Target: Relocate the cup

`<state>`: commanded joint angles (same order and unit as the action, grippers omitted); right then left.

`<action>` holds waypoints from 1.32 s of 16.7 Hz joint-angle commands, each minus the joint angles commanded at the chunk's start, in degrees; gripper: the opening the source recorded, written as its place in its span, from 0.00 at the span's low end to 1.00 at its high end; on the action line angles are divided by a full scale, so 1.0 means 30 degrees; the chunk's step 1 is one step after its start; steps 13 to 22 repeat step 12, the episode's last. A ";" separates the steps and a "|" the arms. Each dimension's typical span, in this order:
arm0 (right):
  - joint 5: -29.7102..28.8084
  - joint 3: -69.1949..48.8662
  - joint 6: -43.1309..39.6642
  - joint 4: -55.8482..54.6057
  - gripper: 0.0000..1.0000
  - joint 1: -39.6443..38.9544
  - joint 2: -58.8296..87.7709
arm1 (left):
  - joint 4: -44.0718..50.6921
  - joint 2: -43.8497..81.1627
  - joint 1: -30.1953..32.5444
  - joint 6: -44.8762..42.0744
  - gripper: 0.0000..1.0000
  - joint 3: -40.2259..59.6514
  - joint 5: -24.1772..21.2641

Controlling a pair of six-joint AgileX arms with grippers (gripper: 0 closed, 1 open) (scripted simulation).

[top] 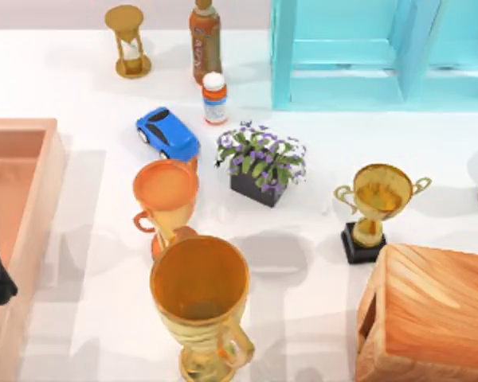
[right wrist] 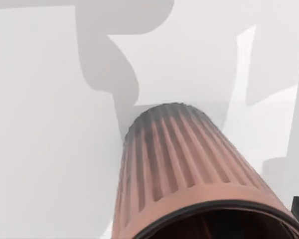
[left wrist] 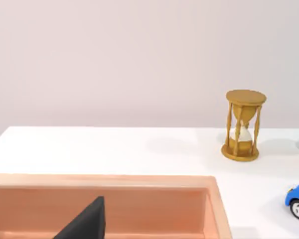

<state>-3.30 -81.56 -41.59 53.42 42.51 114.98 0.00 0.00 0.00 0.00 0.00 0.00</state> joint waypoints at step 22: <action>0.0000 0.0000 0.0000 0.0000 1.00 0.0000 0.0000 | 0.0000 0.0000 0.0000 0.0000 1.00 0.0000 0.0000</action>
